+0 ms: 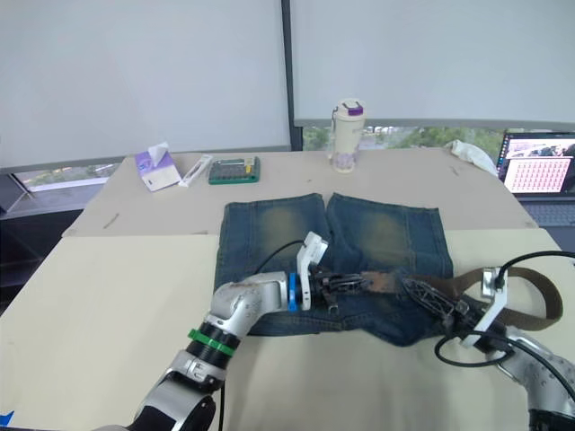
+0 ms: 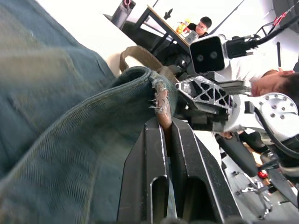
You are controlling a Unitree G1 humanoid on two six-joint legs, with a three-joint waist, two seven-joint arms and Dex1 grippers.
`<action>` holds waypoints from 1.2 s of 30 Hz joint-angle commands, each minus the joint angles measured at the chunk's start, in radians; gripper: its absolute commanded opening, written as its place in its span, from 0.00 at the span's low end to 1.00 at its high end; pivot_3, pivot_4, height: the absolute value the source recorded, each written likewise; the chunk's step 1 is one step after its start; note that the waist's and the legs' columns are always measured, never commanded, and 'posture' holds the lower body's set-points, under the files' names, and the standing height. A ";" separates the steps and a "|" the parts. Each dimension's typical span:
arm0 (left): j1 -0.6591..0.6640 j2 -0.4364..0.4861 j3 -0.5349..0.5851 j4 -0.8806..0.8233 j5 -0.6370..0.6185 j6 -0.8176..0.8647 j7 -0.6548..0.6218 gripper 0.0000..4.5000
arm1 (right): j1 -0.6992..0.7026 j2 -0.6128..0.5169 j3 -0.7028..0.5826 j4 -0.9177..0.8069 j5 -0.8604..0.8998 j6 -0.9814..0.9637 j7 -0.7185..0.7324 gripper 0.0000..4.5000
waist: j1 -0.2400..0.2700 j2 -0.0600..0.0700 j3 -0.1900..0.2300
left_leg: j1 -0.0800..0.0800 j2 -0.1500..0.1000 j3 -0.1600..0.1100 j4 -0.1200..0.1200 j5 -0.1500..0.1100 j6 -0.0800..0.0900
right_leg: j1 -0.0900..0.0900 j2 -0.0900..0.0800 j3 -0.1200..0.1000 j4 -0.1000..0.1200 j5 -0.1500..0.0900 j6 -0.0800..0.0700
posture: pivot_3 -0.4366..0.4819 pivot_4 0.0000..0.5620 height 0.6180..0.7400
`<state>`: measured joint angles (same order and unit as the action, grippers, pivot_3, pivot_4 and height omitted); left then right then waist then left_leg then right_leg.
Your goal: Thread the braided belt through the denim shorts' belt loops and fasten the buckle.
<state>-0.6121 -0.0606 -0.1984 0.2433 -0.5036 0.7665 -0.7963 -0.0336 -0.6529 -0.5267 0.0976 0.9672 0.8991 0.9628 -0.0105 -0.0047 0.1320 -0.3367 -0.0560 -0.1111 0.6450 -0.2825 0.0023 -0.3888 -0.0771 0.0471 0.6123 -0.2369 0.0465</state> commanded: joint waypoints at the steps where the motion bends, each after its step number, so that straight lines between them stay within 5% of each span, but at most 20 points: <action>1: 0.038 0.073 0.030 -0.128 -0.035 0.053 -0.012 0.00 | 0.065 -0.070 -0.083 -0.016 0.013 -0.023 0.075 0.69 | 0.001 0.000 0.000 | 0.000 0.000 0.000 0.000 0.000 0.000 | 0.000 0.000 0.000 0.000 0.000 0.000 | 0.48 0.27 1.00; 11: 0.140 0.289 0.069 -0.262 -0.045 0.126 -0.020 0.00 | 0.176 -0.155 -0.191 -0.060 0.003 -0.036 0.090 0.69 | -0.001 0.001 0.000 | 0.000 0.000 0.001 0.000 0.000 0.000 | 0.001 0.001 0.001 0.000 0.000 0.000 | 0.48 0.27 1.00; 14: 0.163 0.347 0.102 -0.303 -0.093 0.157 -0.052 0.00 | 0.200 -0.154 -0.212 -0.202 0.090 0.032 0.055 0.69 | -0.004 0.001 0.000 | 0.000 0.001 0.001 -0.001 0.000 0.000 | 0.001 0.000 0.001 0.000 0.000 0.000 | 0.48 0.27 1.00; 18: 0.155 0.319 0.214 -0.297 -0.194 0.226 0.003 0.00 | 0.200 -0.070 -0.121 -0.481 0.253 0.111 -0.109 0.69 | -0.004 0.001 0.000 | -0.001 0.003 0.000 -0.002 0.000 0.000 | 0.001 0.001 0.001 0.000 -0.005 0.007 | 0.48 0.27 1.00; 24: 0.158 0.258 0.311 -0.300 -0.283 0.279 0.096 0.00 | 0.160 0.072 0.041 -0.642 0.316 0.079 -0.344 0.69 | 0.012 0.000 -0.001 | 0.000 0.001 -0.009 0.000 0.000 -0.001 | -0.002 -0.002 0.000 -0.001 0.000 0.001 | 0.48 0.27 1.00; 36: 0.210 0.303 0.356 -0.363 -0.437 0.388 0.095 0.00 | 0.091 0.309 0.228 -0.602 0.199 -0.042 -0.599 0.69 | 0.006 0.005 -0.004 | 0.001 0.001 -0.013 -0.001 0.001 -0.001 | -0.002 -0.001 -0.002 -0.001 0.000 0.000 | 0.48 0.27 1.00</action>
<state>-0.4026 0.2363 0.1454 -0.0802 -0.9072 1.1434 -0.6889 0.0839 -0.3539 -0.2915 -0.5024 1.1685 0.9015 0.3878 -0.0048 0.0006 0.1275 -0.3352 -0.0553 -0.1241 0.6441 -0.2818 0.0007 -0.3911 -0.0776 0.0447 0.6118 -0.2366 0.0469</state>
